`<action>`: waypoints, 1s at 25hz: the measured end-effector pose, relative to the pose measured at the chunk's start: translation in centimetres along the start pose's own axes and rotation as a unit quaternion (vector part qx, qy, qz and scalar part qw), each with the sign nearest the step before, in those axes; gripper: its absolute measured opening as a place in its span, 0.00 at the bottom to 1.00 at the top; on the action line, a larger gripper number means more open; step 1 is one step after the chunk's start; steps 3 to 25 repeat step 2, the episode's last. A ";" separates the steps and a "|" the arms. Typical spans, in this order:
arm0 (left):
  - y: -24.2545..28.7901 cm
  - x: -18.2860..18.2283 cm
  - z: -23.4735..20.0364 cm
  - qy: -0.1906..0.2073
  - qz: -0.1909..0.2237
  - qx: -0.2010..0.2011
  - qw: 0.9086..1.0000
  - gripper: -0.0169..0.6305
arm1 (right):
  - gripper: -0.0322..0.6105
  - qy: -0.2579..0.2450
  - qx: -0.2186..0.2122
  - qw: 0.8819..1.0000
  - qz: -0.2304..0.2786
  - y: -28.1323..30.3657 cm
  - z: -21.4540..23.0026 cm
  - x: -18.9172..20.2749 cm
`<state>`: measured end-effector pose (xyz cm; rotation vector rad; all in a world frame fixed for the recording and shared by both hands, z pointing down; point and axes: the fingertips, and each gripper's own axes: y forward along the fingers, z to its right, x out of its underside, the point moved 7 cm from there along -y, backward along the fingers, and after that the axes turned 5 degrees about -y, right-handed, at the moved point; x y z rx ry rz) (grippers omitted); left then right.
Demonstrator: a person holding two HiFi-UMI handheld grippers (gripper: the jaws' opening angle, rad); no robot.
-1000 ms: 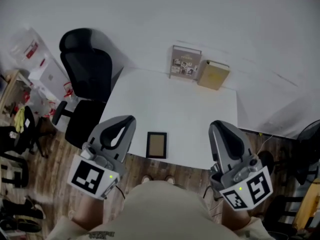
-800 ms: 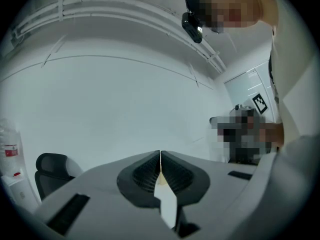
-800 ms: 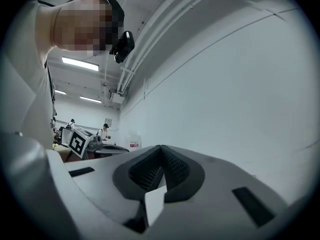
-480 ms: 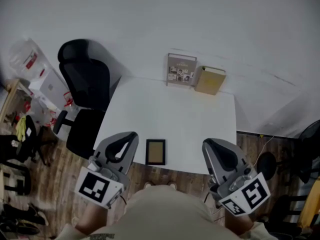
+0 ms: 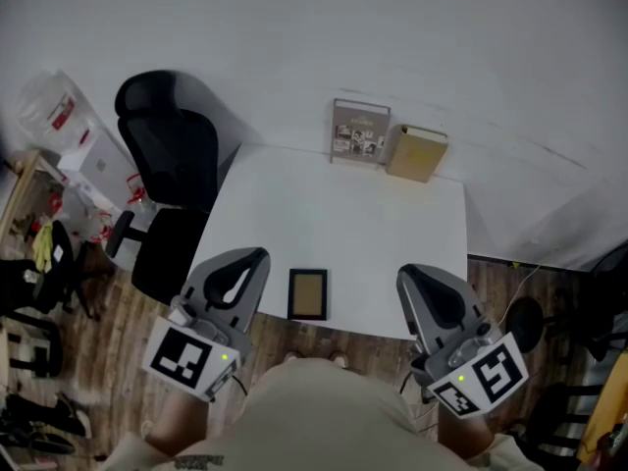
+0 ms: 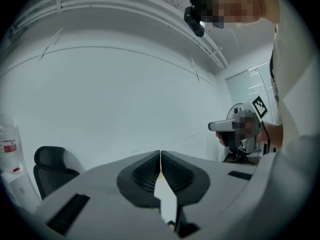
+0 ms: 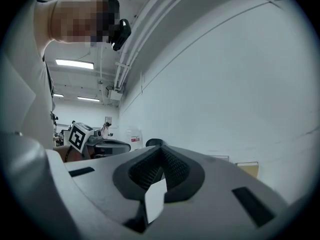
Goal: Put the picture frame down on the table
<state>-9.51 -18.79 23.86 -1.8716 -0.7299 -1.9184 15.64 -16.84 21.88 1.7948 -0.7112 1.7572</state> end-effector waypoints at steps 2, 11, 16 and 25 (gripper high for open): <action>0.1 0.1 -0.2 -0.004 -0.003 0.002 1.000 0.06 | 0.09 -0.001 0.001 1.000 -0.001 0.1 0.0 0.0; 0.1 0.1 -0.2 -0.004 -0.003 0.002 1.000 0.06 | 0.09 -0.001 0.001 1.000 -0.001 0.1 0.0 0.0; 0.1 0.1 -0.2 -0.004 -0.003 0.002 1.000 0.06 | 0.09 -0.001 0.001 1.000 -0.001 0.1 0.0 0.0; 0.1 0.1 -0.2 -0.004 -0.003 0.002 1.000 0.06 | 0.09 -0.001 0.001 1.000 -0.001 0.1 0.0 0.0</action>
